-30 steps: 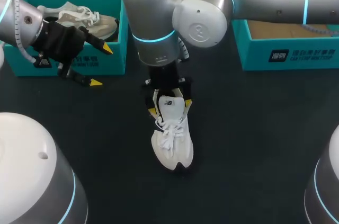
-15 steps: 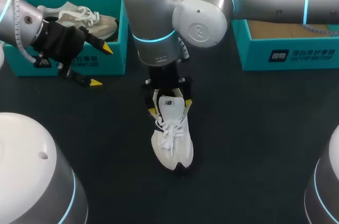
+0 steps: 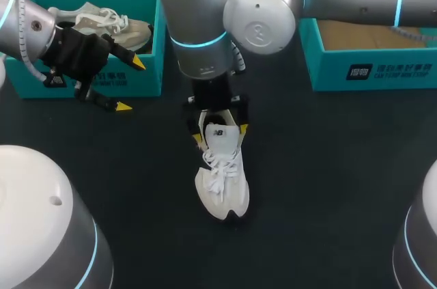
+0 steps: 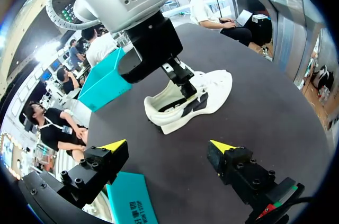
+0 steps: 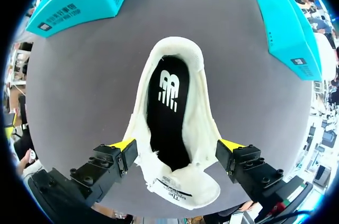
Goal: Take the shoe out of the shoebox, open the shoe tongue, remove and reinsert the insole, then place the shoe into the shoebox
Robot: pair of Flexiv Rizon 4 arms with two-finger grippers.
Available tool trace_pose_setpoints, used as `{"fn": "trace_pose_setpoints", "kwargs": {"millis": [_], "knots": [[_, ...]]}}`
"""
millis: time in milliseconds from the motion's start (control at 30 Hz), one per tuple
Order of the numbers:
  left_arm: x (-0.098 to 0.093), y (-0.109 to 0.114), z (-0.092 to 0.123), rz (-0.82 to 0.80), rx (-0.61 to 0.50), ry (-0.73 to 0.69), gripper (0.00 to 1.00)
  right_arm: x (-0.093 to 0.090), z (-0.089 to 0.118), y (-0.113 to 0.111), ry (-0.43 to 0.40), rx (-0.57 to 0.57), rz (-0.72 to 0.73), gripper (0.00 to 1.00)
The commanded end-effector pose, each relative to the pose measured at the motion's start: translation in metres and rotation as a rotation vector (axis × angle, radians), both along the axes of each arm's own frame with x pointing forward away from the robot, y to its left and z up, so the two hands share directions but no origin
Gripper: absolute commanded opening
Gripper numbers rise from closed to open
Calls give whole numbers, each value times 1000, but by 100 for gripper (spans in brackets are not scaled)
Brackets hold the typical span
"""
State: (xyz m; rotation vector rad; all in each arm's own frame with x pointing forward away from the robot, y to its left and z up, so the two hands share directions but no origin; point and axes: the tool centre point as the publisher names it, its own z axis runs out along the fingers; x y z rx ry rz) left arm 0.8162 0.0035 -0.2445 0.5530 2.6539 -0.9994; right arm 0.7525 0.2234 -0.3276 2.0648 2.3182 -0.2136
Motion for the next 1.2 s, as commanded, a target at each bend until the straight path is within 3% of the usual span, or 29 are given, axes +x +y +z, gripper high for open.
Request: {"fn": "trace_pose_setpoints", "kwargs": {"millis": [33,200,567,600,633,667,700,867,1200], "knots": [[-1,0,0,0,3,0,100,-9,12,-8,-31,3,-22,100],[-1,0,0,0,3,0,100,-21,28,-13,-54,-4,-44,100],[-1,0,0,0,3,0,100,-60,41,-19,-36,-24,-79,98],[-1,0,0,0,3,0,100,-63,41,-18,-34,-21,-79,61],[-1,0,0,0,3,0,100,-66,41,-16,-30,-19,-80,42],[-1,0,0,0,3,0,100,-68,41,-14,-25,-14,-77,29],[-1,0,0,0,3,0,100,-70,40,-11,-23,-10,-78,27],[-1,0,0,0,3,0,100,-73,34,0,-15,20,-67,30],[-1,0,0,0,3,0,100,-55,33,4,-38,25,-55,32]]}}
